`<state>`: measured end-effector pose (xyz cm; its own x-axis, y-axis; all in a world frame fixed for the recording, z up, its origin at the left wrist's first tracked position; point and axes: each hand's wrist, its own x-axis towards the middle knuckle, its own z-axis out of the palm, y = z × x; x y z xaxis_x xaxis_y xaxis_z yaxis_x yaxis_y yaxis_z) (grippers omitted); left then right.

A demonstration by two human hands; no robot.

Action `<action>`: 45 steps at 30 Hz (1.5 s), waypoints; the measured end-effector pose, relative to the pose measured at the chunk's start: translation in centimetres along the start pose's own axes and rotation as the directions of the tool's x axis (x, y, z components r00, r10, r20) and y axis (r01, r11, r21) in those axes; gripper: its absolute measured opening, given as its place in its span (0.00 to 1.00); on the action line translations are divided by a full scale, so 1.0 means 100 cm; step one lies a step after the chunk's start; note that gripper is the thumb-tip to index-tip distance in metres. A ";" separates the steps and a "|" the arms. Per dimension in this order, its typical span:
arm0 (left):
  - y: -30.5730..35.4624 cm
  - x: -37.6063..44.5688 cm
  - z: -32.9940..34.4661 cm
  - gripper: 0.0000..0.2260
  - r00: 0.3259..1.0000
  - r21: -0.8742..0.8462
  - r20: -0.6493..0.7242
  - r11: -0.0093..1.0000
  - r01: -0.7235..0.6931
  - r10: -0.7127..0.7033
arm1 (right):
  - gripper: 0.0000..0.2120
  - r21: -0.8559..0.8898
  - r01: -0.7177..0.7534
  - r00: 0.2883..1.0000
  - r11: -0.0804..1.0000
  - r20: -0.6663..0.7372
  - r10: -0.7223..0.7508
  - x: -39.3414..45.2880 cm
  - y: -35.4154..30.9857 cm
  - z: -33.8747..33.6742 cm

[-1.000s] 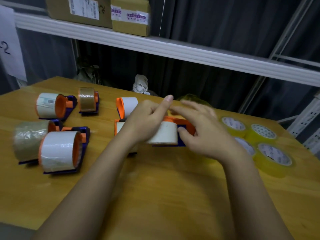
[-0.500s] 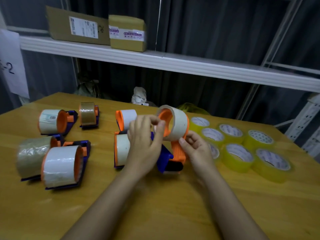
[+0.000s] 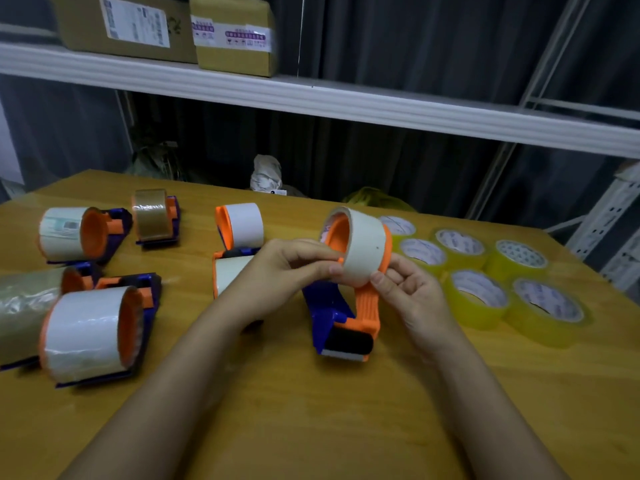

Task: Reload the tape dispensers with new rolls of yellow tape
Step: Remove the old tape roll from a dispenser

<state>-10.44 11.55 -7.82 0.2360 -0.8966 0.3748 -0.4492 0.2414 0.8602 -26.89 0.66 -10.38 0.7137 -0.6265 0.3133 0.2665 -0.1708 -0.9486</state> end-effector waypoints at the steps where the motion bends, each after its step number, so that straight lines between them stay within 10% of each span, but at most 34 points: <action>1: 0.000 0.000 -0.001 0.06 1.000 -0.042 0.012 0.999 0.005 -0.005 | 0.13 0.004 0.001 1.000 1.000 0.006 -0.001 0.000 0.001 0.000; 14: 0.006 -0.020 0.001 0.10 0.997 -0.112 0.061 0.993 0.048 -0.042 | 0.31 0.207 -0.158 0.979 0.966 0.159 0.126 -0.006 0.005 -0.003; 45: 0.007 -0.025 -0.011 0.04 0.973 -0.160 0.230 0.986 0.050 -0.012 | 0.32 0.108 -0.166 0.954 0.980 0.271 0.132 -0.013 0.000 -0.001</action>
<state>-10.40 14.33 -7.79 0.0367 -0.9609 0.2745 -0.2935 0.2522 0.9221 -27.86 1.42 -10.74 0.8909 -0.4143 0.1860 0.2128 0.0190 -0.9769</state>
